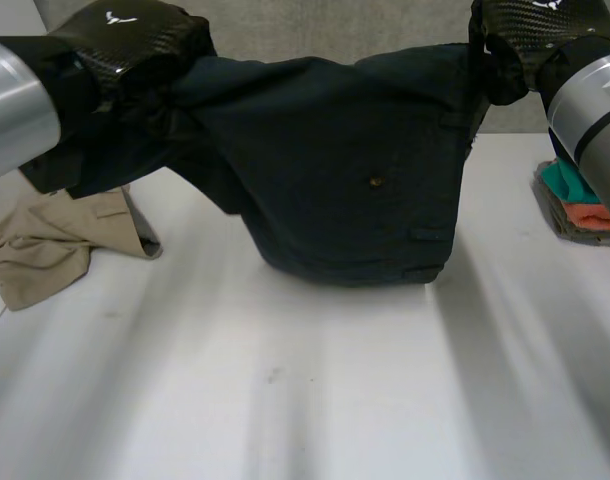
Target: Fold the laundry.
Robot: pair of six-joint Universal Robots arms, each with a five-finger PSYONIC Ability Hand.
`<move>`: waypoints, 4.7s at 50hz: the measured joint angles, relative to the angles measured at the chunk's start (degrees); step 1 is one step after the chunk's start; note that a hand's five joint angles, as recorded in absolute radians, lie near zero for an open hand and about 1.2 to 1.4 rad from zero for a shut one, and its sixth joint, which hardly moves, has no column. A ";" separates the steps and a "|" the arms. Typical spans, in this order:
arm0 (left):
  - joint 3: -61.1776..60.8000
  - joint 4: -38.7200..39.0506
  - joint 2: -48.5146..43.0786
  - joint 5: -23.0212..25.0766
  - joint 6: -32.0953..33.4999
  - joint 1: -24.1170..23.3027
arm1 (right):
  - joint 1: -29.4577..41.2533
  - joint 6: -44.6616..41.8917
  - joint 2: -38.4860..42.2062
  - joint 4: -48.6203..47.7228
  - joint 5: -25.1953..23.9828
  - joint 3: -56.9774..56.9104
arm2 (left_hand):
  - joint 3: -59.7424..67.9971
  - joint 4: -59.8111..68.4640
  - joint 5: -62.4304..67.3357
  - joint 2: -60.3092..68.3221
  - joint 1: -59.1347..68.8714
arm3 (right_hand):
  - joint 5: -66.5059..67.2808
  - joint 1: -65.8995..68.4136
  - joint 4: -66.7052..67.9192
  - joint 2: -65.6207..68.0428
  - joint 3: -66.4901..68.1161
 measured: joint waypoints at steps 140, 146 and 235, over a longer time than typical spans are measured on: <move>-24.20 7.61 -19.55 -16.27 4.61 -3.44 | 1.67 -1.87 11.36 -7.81 -4.70 17.33 | -28.76 -29.13 -26.58 -29.44 -27.03 | -1.16 1.01 -0.01 0.15 0.10; -23.31 9.34 -21.92 -17.70 4.23 -4.19 | 1.53 -0.53 10.76 -7.83 -4.57 17.32 | -28.40 -28.81 -26.23 -29.07 -26.89 | -1.16 1.01 -0.01 0.15 0.10; -22.27 17.90 -14.71 -22.33 9.45 -5.29 | 0.62 -16.82 24.26 -16.79 -7.23 14.47 | 0.26 0.19 0.79 0.12 0.31 | 0.03 1.01 0.25 0.15 0.32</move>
